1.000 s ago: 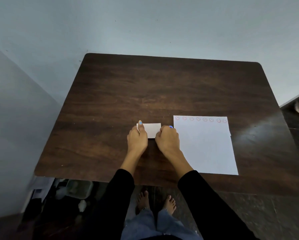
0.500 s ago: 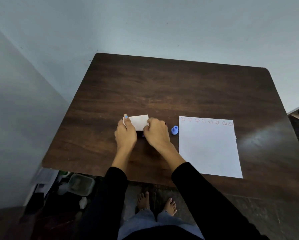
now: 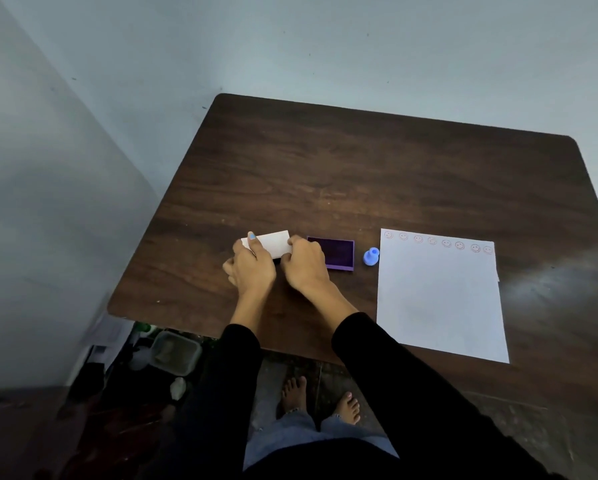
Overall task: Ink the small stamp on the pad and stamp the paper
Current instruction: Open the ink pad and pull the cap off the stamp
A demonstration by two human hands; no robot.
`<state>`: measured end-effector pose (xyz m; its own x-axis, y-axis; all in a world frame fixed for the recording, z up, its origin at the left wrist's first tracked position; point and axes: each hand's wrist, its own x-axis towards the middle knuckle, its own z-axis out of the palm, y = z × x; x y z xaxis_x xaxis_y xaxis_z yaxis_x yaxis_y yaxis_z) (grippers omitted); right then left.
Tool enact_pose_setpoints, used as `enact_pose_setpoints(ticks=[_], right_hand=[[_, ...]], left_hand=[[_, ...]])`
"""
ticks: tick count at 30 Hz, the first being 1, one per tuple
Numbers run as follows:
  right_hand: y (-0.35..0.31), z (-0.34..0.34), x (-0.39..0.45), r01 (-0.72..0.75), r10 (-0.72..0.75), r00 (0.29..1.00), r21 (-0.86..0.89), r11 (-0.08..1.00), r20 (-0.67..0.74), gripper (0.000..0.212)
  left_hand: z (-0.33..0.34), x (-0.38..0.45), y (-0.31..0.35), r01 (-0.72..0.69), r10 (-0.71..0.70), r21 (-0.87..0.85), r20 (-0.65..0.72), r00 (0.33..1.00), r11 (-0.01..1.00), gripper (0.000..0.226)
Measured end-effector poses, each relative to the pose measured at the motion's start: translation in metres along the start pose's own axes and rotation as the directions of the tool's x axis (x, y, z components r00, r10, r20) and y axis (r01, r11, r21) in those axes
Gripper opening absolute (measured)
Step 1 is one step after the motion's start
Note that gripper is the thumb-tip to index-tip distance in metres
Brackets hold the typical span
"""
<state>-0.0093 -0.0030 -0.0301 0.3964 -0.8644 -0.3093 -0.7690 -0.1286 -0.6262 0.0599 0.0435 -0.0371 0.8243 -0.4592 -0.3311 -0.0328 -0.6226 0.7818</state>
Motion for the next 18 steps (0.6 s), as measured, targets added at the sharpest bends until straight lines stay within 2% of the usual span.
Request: enact_pose_setpoints(ticks=[4,6,9,11,13,14,16,18], right_hand=[[0.002,0.002,0.0,0.009,-0.009,1.0,-0.017,1.0,0.015,0.035],[0.005,-0.004,0.002,0.039,-0.039,0.999,0.005,0.999,-0.026,0.033],[0.019,-0.025,0.003,0.088,-0.066,0.97,0.089,0.992,-0.233,0.034],[0.033,-0.043,0.005,0.113,-0.044,0.902,0.136,0.984,-0.43,0.034],[0.051,-0.059,0.005,0.085,0.029,0.821,0.172,0.981,-0.571,0.034],[0.061,-0.066,0.004,0.048,0.075,0.798,0.186,0.981,-0.598,0.035],[0.078,-0.075,0.003,-0.051,0.174,0.804,0.226,0.973,-0.568,0.038],[0.091,-0.079,0.002,-0.156,0.28,0.838,0.287,0.945,-0.467,0.042]], left_hand=[[0.002,0.001,-0.004,0.011,-0.01,0.05,-0.015,1.0,0.999,0.052],[0.005,0.0,-0.004,0.013,-0.01,0.068,-0.045,0.999,0.998,0.053],[0.012,-0.004,0.001,-0.052,0.059,0.092,-0.074,0.996,0.994,0.055],[0.019,-0.009,0.006,-0.15,0.157,0.112,-0.048,0.986,0.982,0.053],[0.03,-0.017,0.012,-0.297,0.297,0.13,0.019,0.955,0.946,0.051],[0.036,-0.022,0.015,-0.377,0.37,0.139,0.074,0.926,0.916,0.051],[0.049,-0.031,0.018,-0.515,0.481,0.177,0.203,0.853,0.839,0.051],[0.063,-0.039,0.021,-0.6,0.525,0.213,0.32,0.788,0.771,0.056]])
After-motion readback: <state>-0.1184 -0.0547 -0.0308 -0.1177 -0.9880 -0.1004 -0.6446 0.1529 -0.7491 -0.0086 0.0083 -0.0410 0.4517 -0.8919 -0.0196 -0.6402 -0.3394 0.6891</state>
